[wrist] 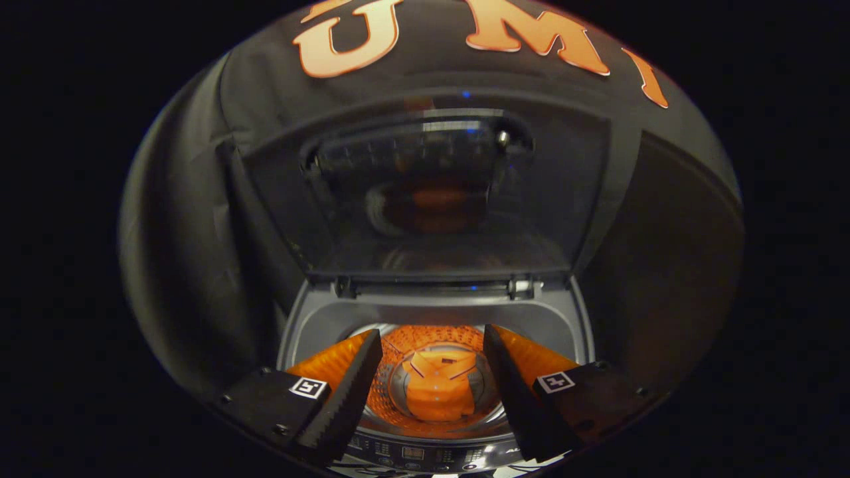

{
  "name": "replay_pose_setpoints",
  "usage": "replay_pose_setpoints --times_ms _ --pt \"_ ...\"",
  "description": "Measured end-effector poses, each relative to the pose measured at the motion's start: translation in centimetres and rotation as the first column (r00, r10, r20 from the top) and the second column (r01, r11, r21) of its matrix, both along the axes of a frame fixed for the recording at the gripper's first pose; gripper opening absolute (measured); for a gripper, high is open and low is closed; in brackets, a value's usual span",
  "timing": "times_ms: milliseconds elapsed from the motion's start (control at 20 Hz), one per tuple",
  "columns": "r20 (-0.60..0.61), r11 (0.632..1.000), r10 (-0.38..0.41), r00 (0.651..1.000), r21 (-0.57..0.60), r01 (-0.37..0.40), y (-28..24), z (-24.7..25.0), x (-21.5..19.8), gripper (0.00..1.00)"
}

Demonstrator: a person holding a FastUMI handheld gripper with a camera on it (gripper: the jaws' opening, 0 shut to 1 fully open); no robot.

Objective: Put the clothes into the washing machine and then close the washing machine lid.

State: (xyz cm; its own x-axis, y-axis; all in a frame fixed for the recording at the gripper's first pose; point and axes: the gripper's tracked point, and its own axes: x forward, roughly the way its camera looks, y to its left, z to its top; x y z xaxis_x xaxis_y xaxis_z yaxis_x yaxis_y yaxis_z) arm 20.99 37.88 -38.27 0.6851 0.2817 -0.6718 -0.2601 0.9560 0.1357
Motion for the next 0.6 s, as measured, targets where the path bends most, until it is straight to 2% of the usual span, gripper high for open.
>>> replay_pose_setpoints --times_ms 350,600 --pt "0.159 0.999 0.007 0.987 0.035 -0.012 -0.2 10.4 3.0 0.99" --pt "0.236 0.997 -0.008 0.972 0.071 -0.009 0.4 14.8 6.6 0.99"
